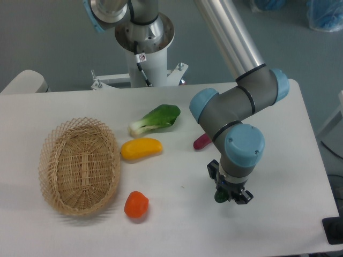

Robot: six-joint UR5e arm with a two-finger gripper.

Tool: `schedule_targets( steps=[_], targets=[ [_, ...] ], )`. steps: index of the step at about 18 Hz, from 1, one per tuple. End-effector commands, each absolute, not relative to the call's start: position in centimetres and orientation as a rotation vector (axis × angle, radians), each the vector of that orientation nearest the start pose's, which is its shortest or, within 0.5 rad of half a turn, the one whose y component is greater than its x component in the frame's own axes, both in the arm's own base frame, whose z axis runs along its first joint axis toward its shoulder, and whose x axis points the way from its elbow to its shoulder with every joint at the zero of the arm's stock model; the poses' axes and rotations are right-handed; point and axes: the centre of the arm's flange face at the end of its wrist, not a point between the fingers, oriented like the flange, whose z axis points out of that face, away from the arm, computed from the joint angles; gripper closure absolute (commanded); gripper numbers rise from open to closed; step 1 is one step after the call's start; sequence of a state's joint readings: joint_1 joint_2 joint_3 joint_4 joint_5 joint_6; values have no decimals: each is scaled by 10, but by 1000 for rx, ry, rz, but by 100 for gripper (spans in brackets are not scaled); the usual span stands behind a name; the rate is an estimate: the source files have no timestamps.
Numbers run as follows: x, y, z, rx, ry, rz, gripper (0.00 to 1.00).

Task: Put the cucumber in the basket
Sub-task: 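Carry the held green cucumber with the gripper toward the wicker basket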

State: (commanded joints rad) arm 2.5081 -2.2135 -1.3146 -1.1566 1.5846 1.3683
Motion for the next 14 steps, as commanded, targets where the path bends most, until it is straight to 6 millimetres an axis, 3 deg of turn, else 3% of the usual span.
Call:
schedule_targets(
  steps=[6,9,11,14],
  targets=[
    [-491,534,262,-3075,676,29,89],
    [-470,549,263,-3079,677,14,91],
    [-463,548,272,-3085,673,-8,94],
    [-433,560,279,-3092,685,-49,94]
  ],
)
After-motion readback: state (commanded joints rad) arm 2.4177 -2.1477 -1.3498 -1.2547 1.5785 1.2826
